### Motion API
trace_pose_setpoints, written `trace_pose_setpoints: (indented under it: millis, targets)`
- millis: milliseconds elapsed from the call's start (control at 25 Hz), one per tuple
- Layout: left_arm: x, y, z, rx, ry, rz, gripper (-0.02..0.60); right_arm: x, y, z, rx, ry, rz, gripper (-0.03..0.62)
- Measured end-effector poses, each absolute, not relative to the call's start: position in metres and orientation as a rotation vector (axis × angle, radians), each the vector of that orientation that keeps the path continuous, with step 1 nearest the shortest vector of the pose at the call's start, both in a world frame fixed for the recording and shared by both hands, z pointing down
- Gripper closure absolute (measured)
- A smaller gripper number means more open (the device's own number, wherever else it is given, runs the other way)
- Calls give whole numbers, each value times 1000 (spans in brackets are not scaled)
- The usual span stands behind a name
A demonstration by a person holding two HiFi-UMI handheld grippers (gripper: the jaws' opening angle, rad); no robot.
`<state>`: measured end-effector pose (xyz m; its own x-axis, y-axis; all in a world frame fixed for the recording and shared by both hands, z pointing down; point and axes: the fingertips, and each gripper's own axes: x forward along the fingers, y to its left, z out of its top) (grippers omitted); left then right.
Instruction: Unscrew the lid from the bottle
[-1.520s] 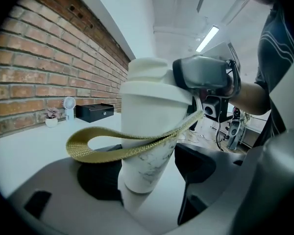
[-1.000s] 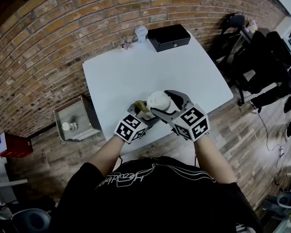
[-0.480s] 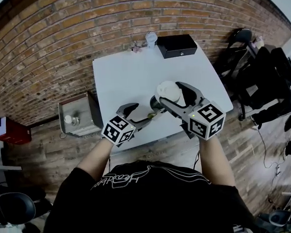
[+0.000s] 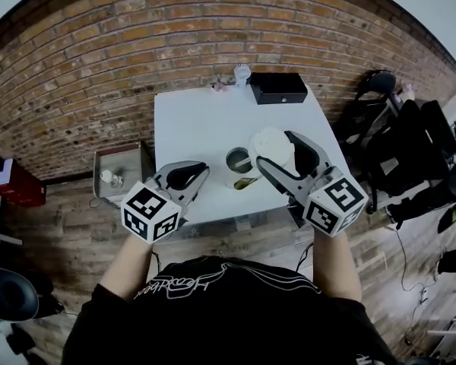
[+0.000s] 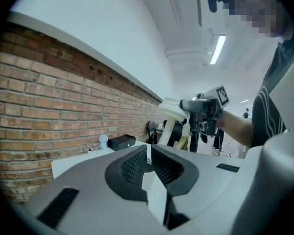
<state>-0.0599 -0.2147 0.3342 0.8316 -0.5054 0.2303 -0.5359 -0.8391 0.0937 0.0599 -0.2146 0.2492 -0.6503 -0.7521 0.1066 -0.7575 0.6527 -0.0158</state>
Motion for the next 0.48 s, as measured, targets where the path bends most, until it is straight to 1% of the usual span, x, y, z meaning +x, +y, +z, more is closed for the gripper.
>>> trace_pose_setpoints:
  millis: [200, 480]
  targets:
    - [-51, -173, 292, 2846, -898, 231, 538, 74, -175, 248, 1248, -2808, 99, 253]
    - [-27, -119, 294, 2806, -926, 217, 538, 91, -124, 275, 1181, -2834, 196, 253]
